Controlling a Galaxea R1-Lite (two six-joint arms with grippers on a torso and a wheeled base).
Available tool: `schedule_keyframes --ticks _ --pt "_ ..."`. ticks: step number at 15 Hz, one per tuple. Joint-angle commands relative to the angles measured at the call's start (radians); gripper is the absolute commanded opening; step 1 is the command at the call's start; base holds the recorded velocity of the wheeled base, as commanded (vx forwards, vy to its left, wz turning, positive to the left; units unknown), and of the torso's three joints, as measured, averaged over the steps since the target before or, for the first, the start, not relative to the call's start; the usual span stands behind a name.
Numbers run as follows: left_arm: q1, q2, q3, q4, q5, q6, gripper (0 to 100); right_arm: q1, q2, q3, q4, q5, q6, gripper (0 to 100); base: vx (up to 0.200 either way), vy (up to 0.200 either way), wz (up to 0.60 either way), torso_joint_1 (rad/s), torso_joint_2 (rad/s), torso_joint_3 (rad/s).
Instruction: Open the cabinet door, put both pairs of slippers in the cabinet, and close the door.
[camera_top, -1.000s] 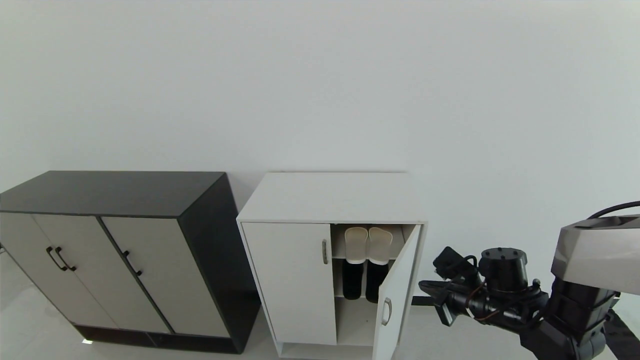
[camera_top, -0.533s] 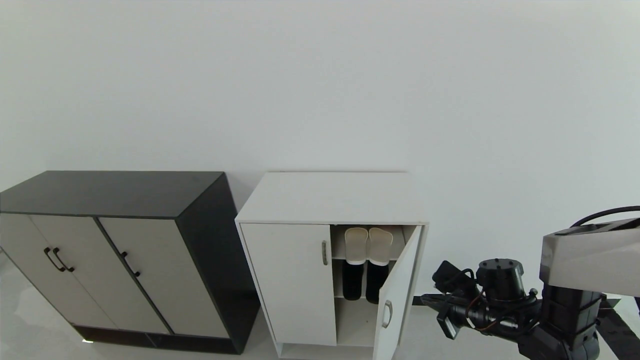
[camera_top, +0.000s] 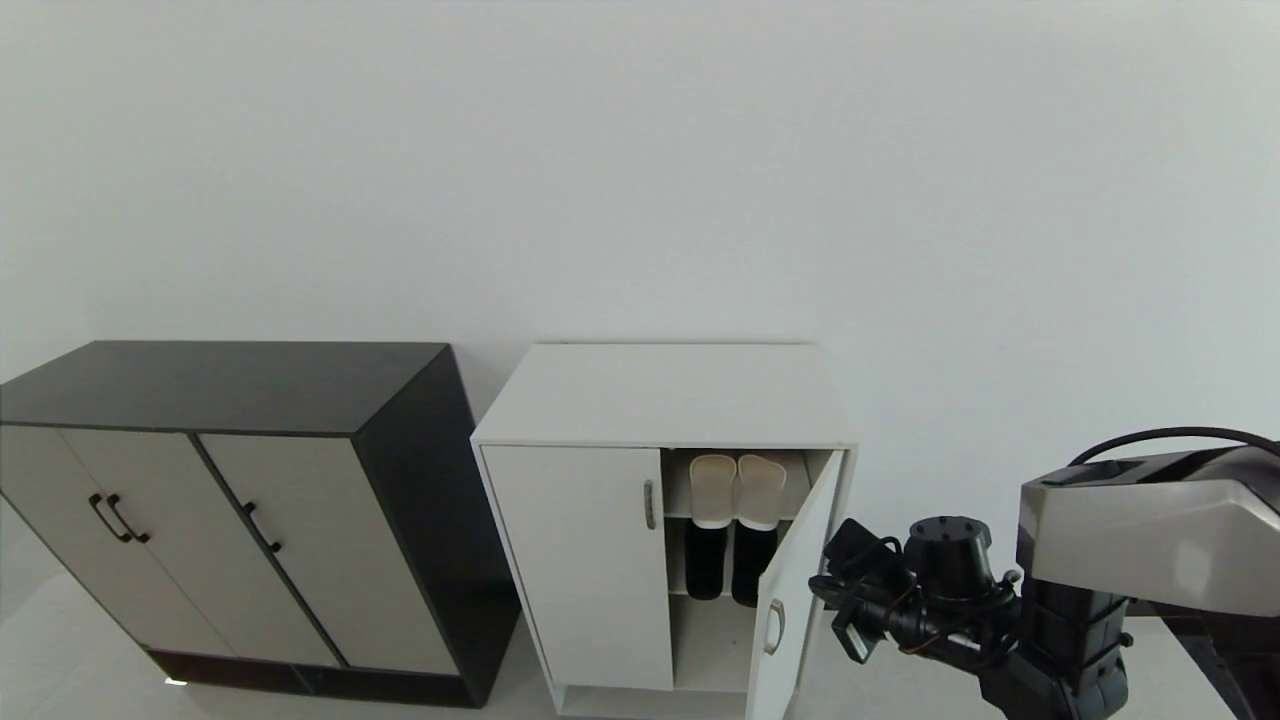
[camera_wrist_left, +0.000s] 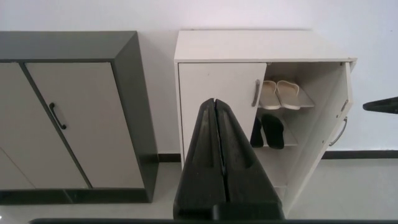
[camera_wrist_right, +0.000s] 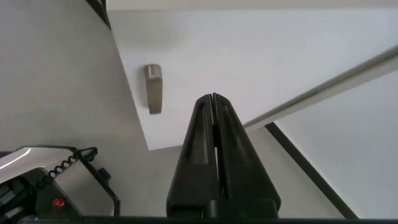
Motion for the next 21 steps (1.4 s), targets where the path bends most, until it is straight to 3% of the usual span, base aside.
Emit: schedule_keyframes --ticks 1,5,8,14,17,21 --pt "0.0 0.002 0.0 0.0 0.0 0.002 0 0.004 0.031 -0.037 0.002 -0.002 0.007 0 0.0 0.0 0.0 0.0 0.0 0.0" --pt "0.0 0.002 0.0 0.0 0.0 0.003 0 0.004 0.031 -0.104 0.075 -0.006 0.058 0 0.0 0.0 0.0 0.0 0.0 0.0" --pt "0.0 0.002 0.0 0.0 -0.001 0.003 0 0.033 0.039 -0.247 0.192 -0.058 0.135 0 0.0 0.0 0.0 0.0 0.0 0.0" --pt "0.0 0.002 0.0 0.0 -0.001 0.002 0 0.079 0.06 -0.468 0.382 -0.147 0.141 0 0.0 0.0 0.0 0.0 0.0 0.0" --pt "0.0 0.002 0.0 0.0 0.0 0.003 0 0.109 0.119 -0.572 0.387 -0.306 0.21 0 0.0 0.0 0.0 0.0 0.0 0.0" --pt "0.0 0.002 0.0 0.0 -0.001 0.002 0 0.128 0.085 -0.528 0.242 -0.312 0.225 0 0.0 0.0 0.0 0.0 0.0 0.0"
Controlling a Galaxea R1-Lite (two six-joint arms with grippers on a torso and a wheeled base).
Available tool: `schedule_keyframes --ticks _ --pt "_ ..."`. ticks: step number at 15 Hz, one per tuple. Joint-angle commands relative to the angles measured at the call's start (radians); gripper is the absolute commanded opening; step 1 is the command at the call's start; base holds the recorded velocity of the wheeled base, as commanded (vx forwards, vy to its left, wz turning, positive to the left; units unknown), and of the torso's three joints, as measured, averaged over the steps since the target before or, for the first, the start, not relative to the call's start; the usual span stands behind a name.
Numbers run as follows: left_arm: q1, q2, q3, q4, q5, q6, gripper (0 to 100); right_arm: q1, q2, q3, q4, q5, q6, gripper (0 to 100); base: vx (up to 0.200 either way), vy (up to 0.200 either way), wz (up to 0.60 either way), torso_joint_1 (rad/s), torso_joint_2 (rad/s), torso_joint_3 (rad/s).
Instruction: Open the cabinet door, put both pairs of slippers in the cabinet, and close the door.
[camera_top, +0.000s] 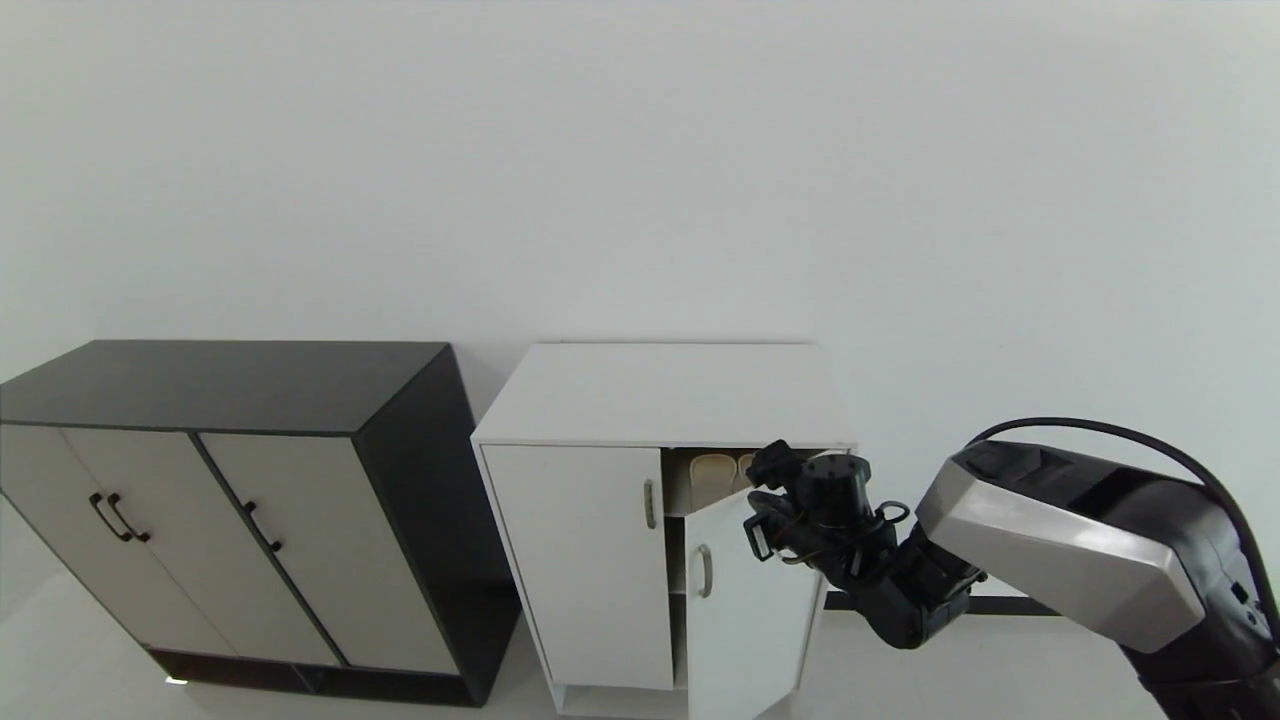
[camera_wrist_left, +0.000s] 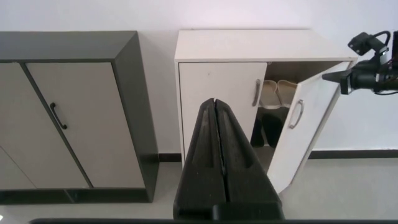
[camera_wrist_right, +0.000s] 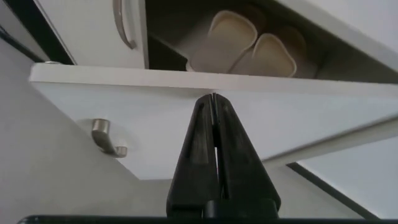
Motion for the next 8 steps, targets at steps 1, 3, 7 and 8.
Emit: schedule_keyframes --ticks 1,3,7,8 --pt "0.0 0.002 0.0 0.0 -0.001 -0.002 0 0.006 -0.087 0.104 -0.04 0.043 0.004 0 0.0 0.0 0.0 0.0 0.0 0.0" --pt "0.0 0.002 0.0 0.0 -0.003 0.0 0 0.006 -0.253 0.316 -0.049 0.299 0.024 0 0.1 0.0 0.0 0.001 0.0 0.001" --pt "0.0 0.002 0.0 0.0 -0.003 0.0 0 0.006 -0.32 0.483 -0.046 0.492 0.031 0 0.2 0.0 0.0 -0.004 0.0 0.007" --pt "0.0 0.002 0.0 0.0 -0.003 0.0 0 0.006 -0.293 0.483 -0.048 0.503 0.023 0 0.2 0.0 0.0 0.007 0.01 0.002"
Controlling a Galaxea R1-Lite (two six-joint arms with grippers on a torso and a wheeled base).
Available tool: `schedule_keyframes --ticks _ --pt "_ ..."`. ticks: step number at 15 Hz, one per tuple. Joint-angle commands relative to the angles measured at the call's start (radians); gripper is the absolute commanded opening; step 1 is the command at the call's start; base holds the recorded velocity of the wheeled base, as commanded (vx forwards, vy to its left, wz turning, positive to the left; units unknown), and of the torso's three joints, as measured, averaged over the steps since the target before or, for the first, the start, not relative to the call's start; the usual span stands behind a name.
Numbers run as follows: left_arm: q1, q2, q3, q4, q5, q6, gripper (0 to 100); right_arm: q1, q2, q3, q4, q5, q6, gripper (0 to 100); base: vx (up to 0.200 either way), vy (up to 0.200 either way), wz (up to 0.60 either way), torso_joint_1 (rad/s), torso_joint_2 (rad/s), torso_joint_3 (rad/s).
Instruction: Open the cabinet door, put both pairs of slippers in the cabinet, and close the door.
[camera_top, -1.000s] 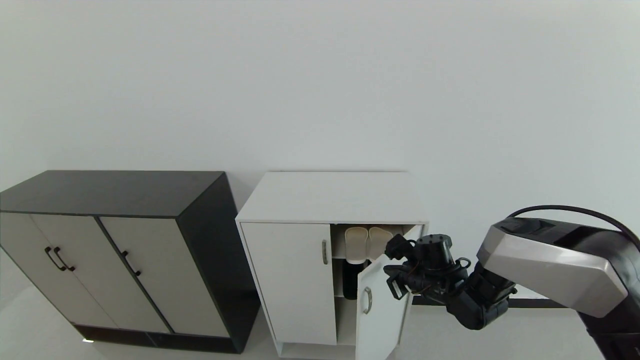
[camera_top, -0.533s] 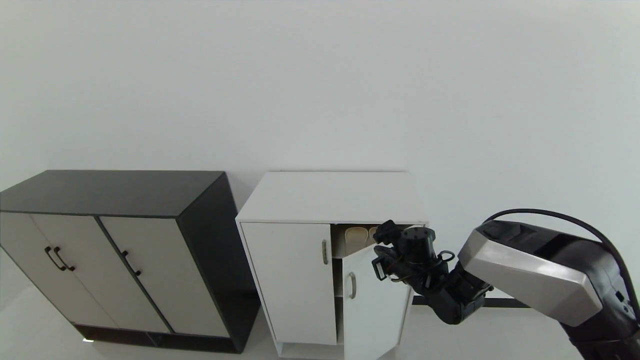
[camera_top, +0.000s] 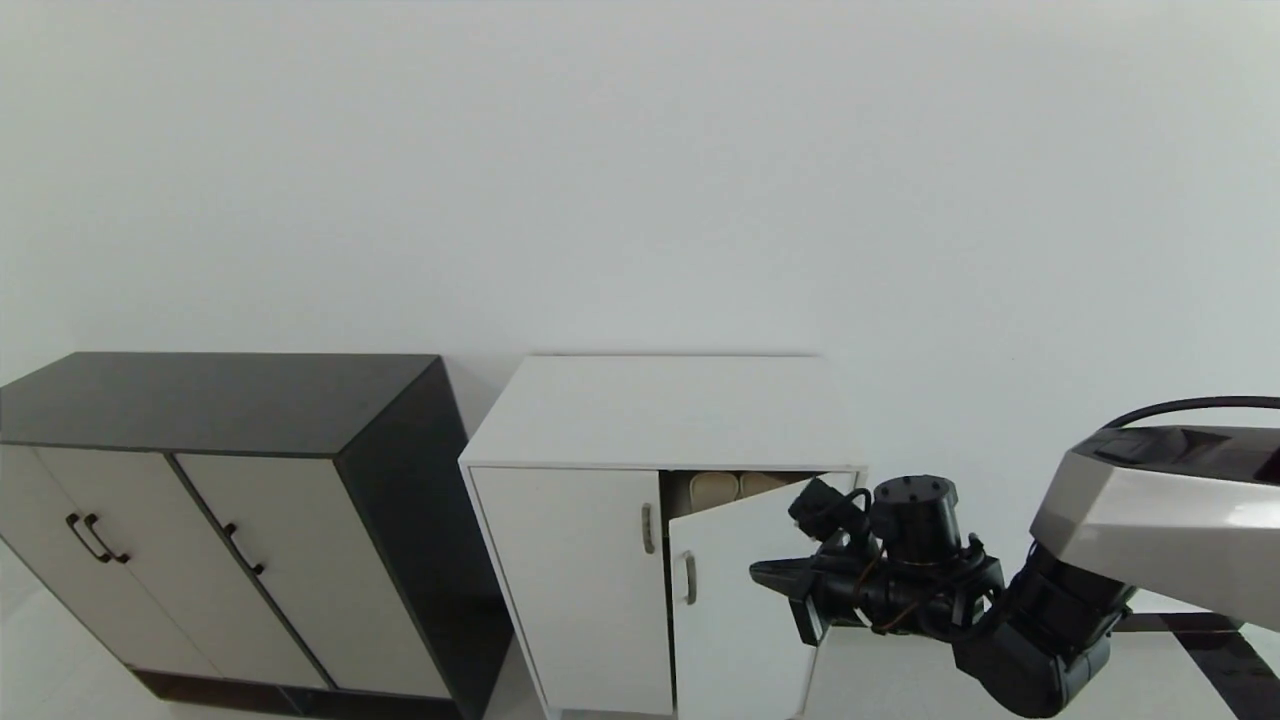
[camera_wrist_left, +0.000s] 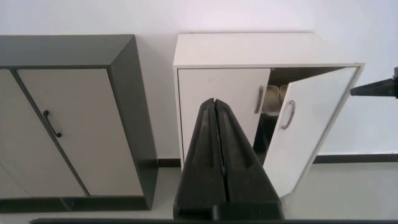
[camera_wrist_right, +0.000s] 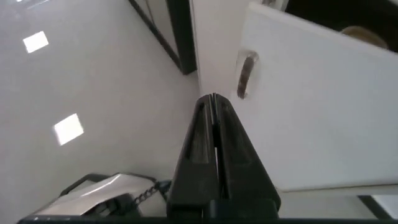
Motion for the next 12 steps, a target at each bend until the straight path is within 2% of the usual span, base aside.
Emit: schedule_keyframes --ticks 1,3,6,10,12 --pt "0.0 0.002 -0.002 0.0 0.0 0.0 0 0.003 -0.006 0.025 0.001 0.023 -0.014 0 0.2 0.0 0.0 0.007 0.0 0.002" --pt "0.0 0.002 0.0 0.0 0.0 0.0 0 0.003 0.029 0.025 0.002 0.031 -0.022 0 0.2 0.0 0.0 0.005 0.0 0.002" --pt "0.0 0.002 0.0 0.0 0.0 -0.002 0 0.004 0.108 -0.037 0.008 -0.006 -0.008 0 0.0 0.0 0.0 0.0 0.0 0.0" --pt "0.0 0.002 0.0 0.0 0.0 0.0 0 0.009 0.16 -0.165 0.076 -0.152 0.055 0 0.0 0.0 0.0 0.0 0.0 0.0" --pt "0.0 0.0 0.0 0.0 0.0 0.0 0 0.009 0.174 -0.214 0.122 -0.169 0.064 0 0.0 0.0 0.0 0.0 0.0 0.0"
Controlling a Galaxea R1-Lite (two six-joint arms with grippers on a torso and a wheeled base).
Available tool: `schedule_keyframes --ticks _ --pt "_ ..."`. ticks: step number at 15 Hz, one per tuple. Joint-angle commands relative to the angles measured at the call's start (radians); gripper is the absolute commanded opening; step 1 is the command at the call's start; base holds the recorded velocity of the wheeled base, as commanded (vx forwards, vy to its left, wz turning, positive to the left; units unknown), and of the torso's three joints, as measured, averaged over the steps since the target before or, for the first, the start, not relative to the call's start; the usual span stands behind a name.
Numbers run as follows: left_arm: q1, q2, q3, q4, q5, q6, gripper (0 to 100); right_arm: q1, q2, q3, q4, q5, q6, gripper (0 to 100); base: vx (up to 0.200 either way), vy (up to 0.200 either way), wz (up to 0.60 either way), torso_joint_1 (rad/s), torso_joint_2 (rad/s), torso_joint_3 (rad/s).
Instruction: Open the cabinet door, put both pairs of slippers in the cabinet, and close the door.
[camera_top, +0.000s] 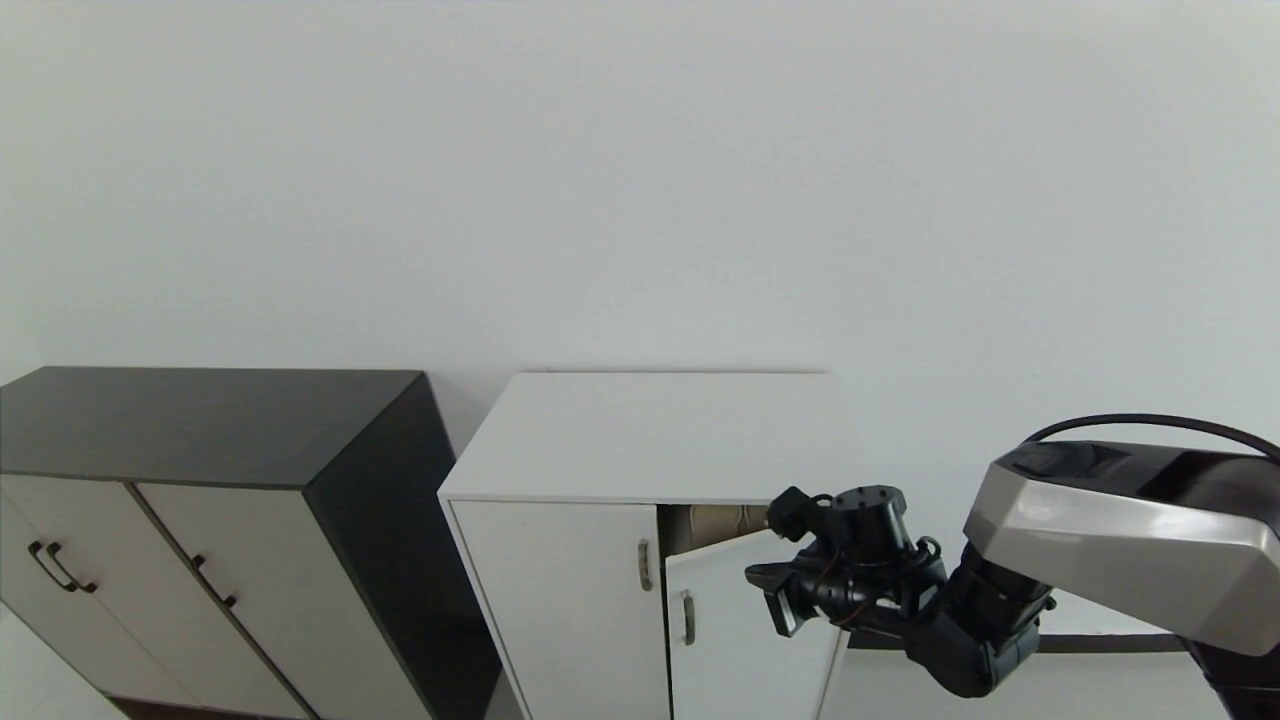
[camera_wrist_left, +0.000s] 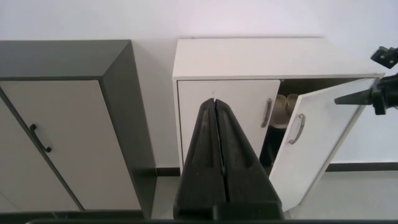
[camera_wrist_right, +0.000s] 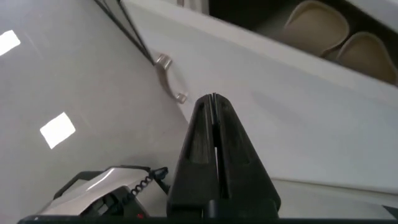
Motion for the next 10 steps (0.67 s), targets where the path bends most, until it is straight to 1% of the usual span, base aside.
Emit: schedule_keyframes --ticks 1,6,8,10 --pt "0.0 0.002 -0.001 0.0 0.0 0.0 0 -0.002 0.032 -0.056 0.028 -0.026 0.002 0 0.0 0.0 0.0 0.0 0.0 0.0" --pt "0.0 0.002 0.0 0.0 0.0 0.0 0 -0.016 0.073 -0.145 0.057 -0.066 0.022 0 0.0 0.0 0.0 0.0 0.0 0.0" --pt "0.0 0.0 0.0 0.0 0.0 0.0 0 -0.031 0.093 -0.169 0.068 -0.095 0.024 0 0.0 0.0 0.0 0.0 0.0 0.0" --pt "0.0 0.002 0.0 0.0 0.0 0.0 0 -0.046 0.101 -0.175 0.069 -0.098 0.024 0 0.0 0.0 0.0 0.0 0.0 0.0"
